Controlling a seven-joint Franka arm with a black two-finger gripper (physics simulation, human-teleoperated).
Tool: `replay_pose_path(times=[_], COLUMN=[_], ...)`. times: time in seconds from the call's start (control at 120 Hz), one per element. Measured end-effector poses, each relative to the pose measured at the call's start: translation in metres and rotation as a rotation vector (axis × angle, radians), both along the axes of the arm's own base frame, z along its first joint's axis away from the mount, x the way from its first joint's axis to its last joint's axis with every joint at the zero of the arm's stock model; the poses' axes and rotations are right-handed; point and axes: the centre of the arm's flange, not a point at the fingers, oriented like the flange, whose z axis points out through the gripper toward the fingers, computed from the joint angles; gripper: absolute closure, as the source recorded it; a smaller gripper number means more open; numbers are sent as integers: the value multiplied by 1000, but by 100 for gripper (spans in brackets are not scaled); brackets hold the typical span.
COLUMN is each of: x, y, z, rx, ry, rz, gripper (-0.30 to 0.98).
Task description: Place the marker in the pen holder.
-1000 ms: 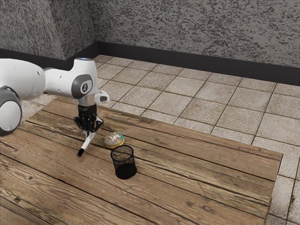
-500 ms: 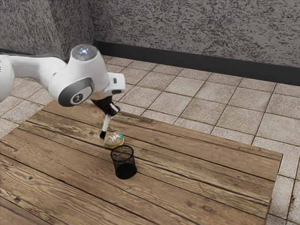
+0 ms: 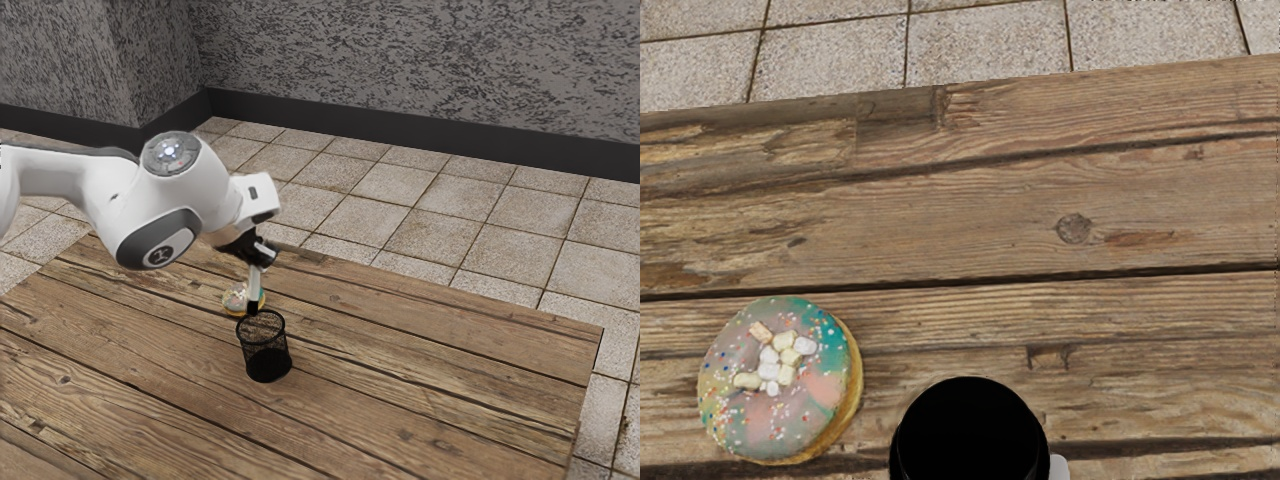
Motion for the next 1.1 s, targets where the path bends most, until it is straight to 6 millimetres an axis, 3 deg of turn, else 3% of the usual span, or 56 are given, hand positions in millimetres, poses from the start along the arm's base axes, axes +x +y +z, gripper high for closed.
replay_pose_path(times=[0.183, 0.358, 0.467, 0.533, 0.642, 0.692, 0.742, 0.825, 0.967, 1.1], x=[-5, -8, -5, 16, 79, 87, 84, 72, 54, 41], y=[-10, -20, -15, 8, 36, 50, 64, 92, 143, 165], z=[-9, -10, -5, 22, 147, 199, 229, 238, 226, 220], rx=[-38, -61, -68, -100, -143, -143, -132, -132, -136, -128], ry=[3, 6, 1, -34, -93, -84, -41, 82, 255, 341], rz=[44, 63, 88, 158, 274, 308, 336, 381, 439, 443], gripper=[77, 40, 24, 18, 11, 8, 7, 4, 2, 1])
